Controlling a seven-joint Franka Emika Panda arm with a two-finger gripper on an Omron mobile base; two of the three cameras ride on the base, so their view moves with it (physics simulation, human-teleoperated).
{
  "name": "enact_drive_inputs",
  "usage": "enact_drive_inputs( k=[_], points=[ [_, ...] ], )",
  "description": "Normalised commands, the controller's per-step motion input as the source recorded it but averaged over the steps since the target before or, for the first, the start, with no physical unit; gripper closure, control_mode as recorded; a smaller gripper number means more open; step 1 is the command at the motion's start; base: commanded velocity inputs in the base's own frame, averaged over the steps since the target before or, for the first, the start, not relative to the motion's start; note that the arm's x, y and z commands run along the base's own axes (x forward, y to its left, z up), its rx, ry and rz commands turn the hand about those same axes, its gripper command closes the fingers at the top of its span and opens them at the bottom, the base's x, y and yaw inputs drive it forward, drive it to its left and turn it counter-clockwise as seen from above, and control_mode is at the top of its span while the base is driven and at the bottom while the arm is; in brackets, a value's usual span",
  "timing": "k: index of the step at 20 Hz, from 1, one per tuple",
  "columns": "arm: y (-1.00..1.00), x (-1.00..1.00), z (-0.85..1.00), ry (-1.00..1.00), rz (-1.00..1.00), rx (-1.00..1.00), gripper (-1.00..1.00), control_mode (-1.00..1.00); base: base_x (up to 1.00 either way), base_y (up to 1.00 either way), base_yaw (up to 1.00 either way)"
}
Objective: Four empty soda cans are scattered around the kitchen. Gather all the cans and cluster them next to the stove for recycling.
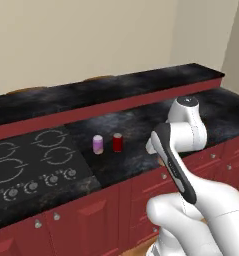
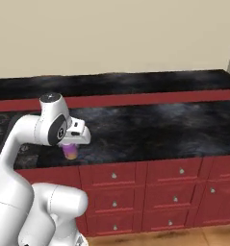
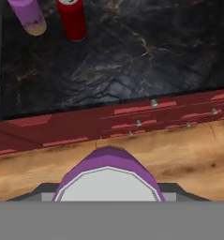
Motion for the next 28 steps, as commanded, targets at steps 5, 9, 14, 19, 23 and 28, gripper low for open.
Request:
enact_drive_inputs(
  k=[5,9,14,19,23,28],
  points=[
    [0.0,0.0,0.0,0.0,0.0,0.0,1.0,1.0,0.27,0.12,0.42],
    [0.0,0.0,0.0,0.0,0.0,0.0,1.0,1.0,0.49,0.13,0.34],
    [0.0,0.0,0.0,0.0,0.0,0.0,1.0,1.0,0.63,0.1,0.3],
    [0.0,0.0,0.0,0.0,0.0,0.0,1.0,1.0,0.37,0.06,0.21],
    [0.0,0.0,0.0,0.0,0.0,0.0,1.0,1.0,0.1,0.07,0.13],
    [0.0,0.0,0.0,0.0,0.0,0.0,1.0,1.0,0.04,0.14,0.1]
  ],
)
